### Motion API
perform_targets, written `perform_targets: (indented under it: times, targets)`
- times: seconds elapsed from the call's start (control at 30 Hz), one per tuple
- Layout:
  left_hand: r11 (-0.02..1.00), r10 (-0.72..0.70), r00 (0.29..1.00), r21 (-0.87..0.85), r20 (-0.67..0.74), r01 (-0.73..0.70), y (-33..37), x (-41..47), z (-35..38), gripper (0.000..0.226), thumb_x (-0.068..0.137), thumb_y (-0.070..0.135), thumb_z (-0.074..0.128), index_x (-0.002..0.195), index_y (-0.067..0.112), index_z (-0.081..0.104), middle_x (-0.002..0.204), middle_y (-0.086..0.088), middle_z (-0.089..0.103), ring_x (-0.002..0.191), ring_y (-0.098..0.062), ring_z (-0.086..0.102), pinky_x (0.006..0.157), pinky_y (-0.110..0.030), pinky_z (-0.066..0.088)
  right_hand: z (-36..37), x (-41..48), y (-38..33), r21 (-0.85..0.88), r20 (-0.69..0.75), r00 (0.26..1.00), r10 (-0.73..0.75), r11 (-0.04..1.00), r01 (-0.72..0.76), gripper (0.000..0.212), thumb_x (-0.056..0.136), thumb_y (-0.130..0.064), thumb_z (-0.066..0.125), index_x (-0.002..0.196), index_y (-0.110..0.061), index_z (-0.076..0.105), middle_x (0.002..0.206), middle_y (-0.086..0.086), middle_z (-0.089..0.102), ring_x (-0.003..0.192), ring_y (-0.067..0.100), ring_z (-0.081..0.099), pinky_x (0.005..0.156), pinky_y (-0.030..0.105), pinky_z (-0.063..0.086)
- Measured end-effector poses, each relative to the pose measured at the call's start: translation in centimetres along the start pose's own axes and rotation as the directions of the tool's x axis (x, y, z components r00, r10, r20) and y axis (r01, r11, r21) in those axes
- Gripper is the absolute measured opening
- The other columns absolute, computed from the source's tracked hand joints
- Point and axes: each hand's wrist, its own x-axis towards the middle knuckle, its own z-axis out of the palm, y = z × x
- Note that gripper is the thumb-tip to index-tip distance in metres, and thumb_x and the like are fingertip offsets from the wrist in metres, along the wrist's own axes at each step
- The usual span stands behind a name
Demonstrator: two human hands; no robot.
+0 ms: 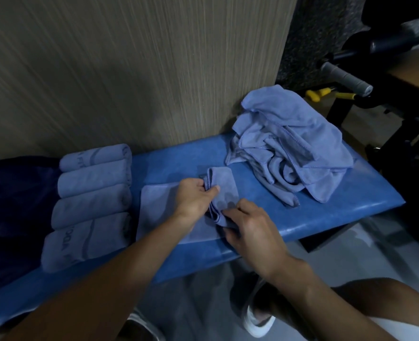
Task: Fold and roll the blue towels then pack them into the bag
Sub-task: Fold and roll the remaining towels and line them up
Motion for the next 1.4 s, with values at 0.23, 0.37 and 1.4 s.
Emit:
perform_targets:
  times: [0.23,0.37,1.4]
  targets:
    - [0.927,0.223,0.975,0.311,-0.014,-0.208,-0.9,0.0,-0.6,0.046,0.087,0.02,0.07,0.128,0.007,0.054,0.117,-0.004,0.063,0.102,-0.016,0.063,0.096,-0.038,0.051,0.4,-0.1,-0.2,-0.099,0.019,0.999,-0.034,0.994,0.036,0.026,0.07,-0.028,0.077,0.094,-0.019,0.07,0.09,-0.003,0.054,0.08,0.022,0.054,0.067,0.031,0.036]
    - [0.623,0.587,0.774,0.476,0.24,-0.62,-2.8,-0.5,-1.6,0.046,0.098,0.022,0.049,0.142,0.009,0.047,0.154,-0.003,0.034,0.141,-0.015,0.031,0.117,-0.034,0.028,0.5,-0.5,-0.3,-0.131,0.058,0.997,-0.043,0.99,0.05,0.027,0.086,-0.042,0.052,0.102,-0.025,0.066,0.096,-0.006,0.048,0.088,0.017,0.045,0.074,0.028,0.031]
    - [0.134,0.431,0.741,0.776,0.514,-0.616,-5.3,-0.4,-2.7,0.089,0.089,0.067,0.006,0.155,0.009,-0.001,0.162,-0.003,-0.011,0.149,-0.011,-0.013,0.122,-0.038,0.001,0.6,1.2,0.7,-0.032,0.085,0.872,0.482,0.876,-0.481,0.046,0.09,-0.062,0.045,0.115,-0.025,0.056,0.113,-0.003,0.056,0.113,0.023,0.044,0.095,0.039,0.027]
